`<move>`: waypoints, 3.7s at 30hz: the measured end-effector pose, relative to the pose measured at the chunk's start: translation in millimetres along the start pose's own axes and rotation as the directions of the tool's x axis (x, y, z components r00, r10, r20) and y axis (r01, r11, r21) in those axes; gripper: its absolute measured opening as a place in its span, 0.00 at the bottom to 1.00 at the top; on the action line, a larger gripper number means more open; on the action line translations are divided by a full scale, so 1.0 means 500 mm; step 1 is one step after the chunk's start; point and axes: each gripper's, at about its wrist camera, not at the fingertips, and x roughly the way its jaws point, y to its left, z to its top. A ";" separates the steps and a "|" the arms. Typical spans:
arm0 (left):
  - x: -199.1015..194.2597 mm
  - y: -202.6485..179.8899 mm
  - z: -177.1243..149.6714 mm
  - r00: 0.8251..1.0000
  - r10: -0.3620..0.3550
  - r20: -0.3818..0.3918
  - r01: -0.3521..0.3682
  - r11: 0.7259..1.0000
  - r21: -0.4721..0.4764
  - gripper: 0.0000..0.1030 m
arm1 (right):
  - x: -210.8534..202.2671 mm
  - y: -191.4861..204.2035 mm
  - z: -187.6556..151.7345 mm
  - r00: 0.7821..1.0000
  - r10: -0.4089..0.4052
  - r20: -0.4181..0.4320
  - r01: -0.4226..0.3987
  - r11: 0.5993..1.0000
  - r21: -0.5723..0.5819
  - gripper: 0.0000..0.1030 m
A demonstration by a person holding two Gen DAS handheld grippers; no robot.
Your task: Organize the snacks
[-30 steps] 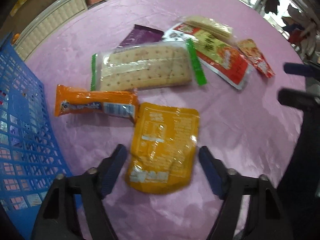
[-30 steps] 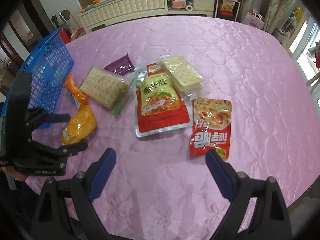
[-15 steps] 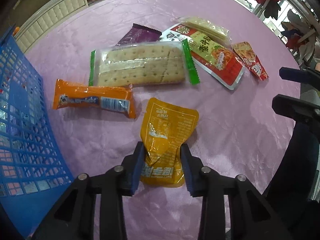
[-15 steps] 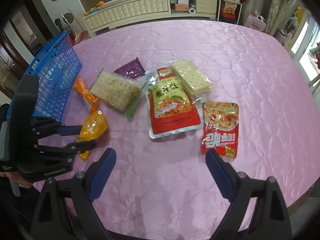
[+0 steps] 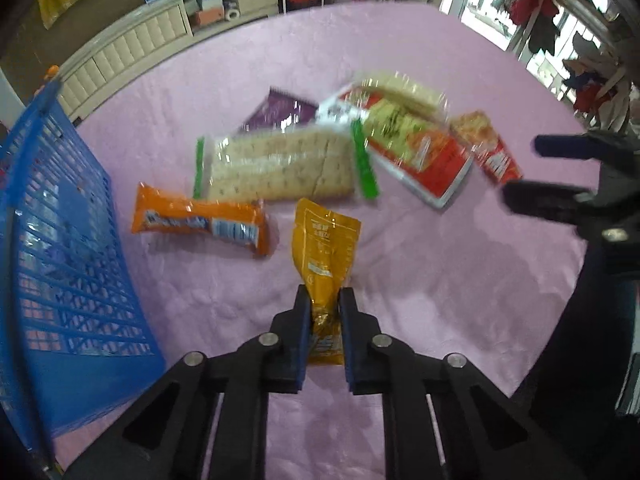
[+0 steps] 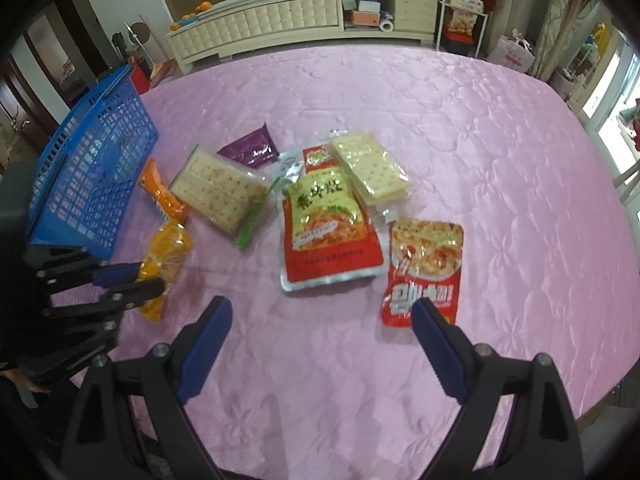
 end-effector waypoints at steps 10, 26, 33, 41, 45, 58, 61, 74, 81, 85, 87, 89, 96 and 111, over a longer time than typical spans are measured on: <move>-0.038 0.021 0.031 0.998 0.003 0.055 0.002 0.996 -0.085 0.12 | 0.072 0.021 0.074 0.995 0.084 -0.052 -0.089 0.990 -0.108 0.90; 0.011 0.068 0.065 0.999 -0.013 0.043 0.021 0.984 -0.175 0.12 | 0.201 0.053 0.139 0.989 -0.114 -0.098 0.086 0.963 -0.256 0.90; 0.014 0.074 0.061 0.999 -0.005 0.043 0.013 0.983 -0.183 0.12 | 0.212 0.058 0.149 0.987 -0.062 -0.150 0.019 0.961 -0.274 0.84; 0.017 0.067 0.053 0.999 -0.011 0.047 0.020 0.982 -0.188 0.12 | 0.170 0.047 0.131 0.992 -0.016 -0.123 -0.022 0.954 -0.298 0.42; 0.006 0.065 0.051 0.998 -0.010 0.060 0.021 0.983 -0.182 0.12 | 0.145 0.052 0.123 0.994 -0.001 -0.109 -0.032 0.955 -0.293 0.32; -0.015 0.073 0.045 0.997 -0.025 0.079 0.040 0.980 -0.194 0.12 | 0.177 0.028 0.138 0.979 -0.067 -0.193 0.002 0.948 -0.317 0.89; -0.012 0.073 0.042 0.996 -0.033 0.084 0.049 0.979 -0.200 0.12 | 0.183 0.002 0.139 0.984 -0.026 -0.176 -0.023 0.963 -0.267 0.93; 0.000 0.088 0.031 0.996 -0.029 0.079 0.046 0.974 -0.224 0.12 | 0.184 0.026 0.178 0.985 0.028 -0.170 -0.079 0.949 -0.305 0.42; -0.020 0.079 0.028 0.995 -0.022 0.093 0.042 0.976 -0.215 0.12 | 0.166 0.027 0.156 0.987 0.061 -0.145 -0.097 0.963 -0.252 0.38; -0.067 0.072 0.028 0.991 -0.008 0.133 0.036 0.978 -0.205 0.12 | 0.112 0.043 0.157 0.994 0.059 -0.093 -0.081 0.964 -0.253 0.38; -0.098 0.069 0.026 0.987 0.001 0.160 0.032 0.978 -0.206 0.12 | 0.074 0.060 0.158 0.996 0.067 -0.062 -0.081 0.963 -0.256 0.38; -0.125 0.068 0.023 0.983 0.008 0.183 0.031 0.978 -0.206 0.12 | 0.036 0.081 0.158 0.997 0.073 -0.035 -0.080 0.960 -0.267 0.38; -0.236 0.084 -0.003 0.963 0.051 0.264 0.004 0.979 -0.204 0.12 | -0.083 0.150 0.153 0.988 0.133 0.077 -0.104 0.948 -0.302 0.39; -0.355 0.219 -0.068 0.938 0.154 0.312 -0.067 0.960 -0.270 0.12 | -0.135 0.311 0.194 0.967 0.227 0.113 -0.172 0.915 -0.365 0.39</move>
